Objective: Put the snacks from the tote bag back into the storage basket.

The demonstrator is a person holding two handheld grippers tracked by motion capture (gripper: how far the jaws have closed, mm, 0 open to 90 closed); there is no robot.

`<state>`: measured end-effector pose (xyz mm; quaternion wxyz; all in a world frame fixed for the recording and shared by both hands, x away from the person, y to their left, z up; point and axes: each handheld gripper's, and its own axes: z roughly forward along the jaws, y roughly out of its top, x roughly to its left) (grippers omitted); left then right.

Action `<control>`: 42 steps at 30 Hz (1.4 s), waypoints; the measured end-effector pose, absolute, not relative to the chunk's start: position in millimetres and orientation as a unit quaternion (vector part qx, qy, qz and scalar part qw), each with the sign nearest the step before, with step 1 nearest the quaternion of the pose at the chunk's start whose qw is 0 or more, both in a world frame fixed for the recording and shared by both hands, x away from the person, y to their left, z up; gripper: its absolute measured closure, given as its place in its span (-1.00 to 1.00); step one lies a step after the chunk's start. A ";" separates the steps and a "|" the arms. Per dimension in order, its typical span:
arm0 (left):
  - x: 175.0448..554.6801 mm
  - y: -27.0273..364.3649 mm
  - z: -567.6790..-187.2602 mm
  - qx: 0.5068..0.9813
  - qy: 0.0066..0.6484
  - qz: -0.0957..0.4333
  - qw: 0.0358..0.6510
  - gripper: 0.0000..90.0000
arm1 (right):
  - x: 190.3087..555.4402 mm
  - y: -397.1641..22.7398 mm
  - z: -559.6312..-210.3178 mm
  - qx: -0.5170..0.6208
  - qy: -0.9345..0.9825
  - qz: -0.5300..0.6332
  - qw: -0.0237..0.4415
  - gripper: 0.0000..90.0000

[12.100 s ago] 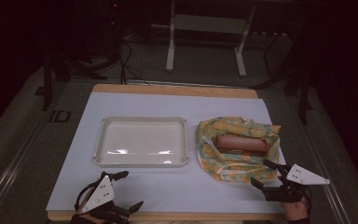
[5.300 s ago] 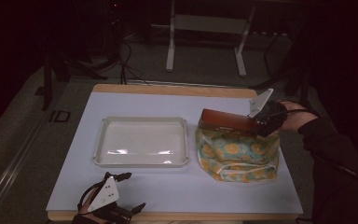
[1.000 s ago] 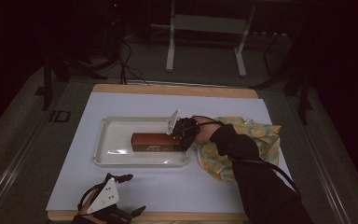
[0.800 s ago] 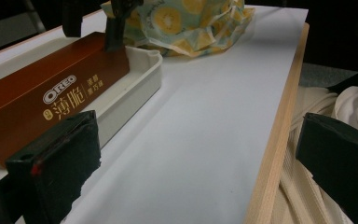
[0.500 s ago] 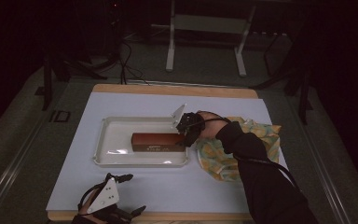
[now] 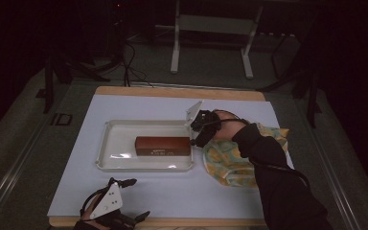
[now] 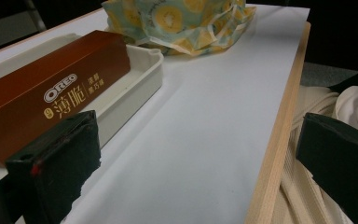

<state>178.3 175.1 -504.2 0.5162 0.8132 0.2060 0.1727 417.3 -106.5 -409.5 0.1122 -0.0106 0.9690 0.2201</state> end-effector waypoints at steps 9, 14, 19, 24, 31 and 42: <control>178.6 175.1 -504.3 0.816 0.206 0.175 0.511 -1.00 | 418.6 -129.2 -401.1 0.031 0.964 0.230 0.127 -0.58; 178.7 174.8 -504.4 0.815 0.207 0.174 0.512 -1.00 | 418.6 -142.0 -401.0 0.049 0.964 0.230 0.126 -0.58; 178.6 174.8 -504.4 0.815 0.207 0.174 0.512 -1.00 | 417.2 -155.3 -401.2 0.070 0.960 0.237 0.129 -0.68; 178.7 174.8 -504.4 0.815 0.207 0.174 0.512 -1.00 | 415.7 -171.6 -400.9 0.093 0.955 0.253 0.123 -0.75; 178.8 174.6 -504.5 0.816 0.208 0.173 0.511 -1.00 | 411.3 -194.6 -400.1 0.124 0.943 0.271 0.150 -0.76; 179.0 174.6 -504.5 0.816 0.208 0.173 0.511 -1.00 | 406.9 -225.5 -398.1 0.188 0.908 0.311 0.206 -0.76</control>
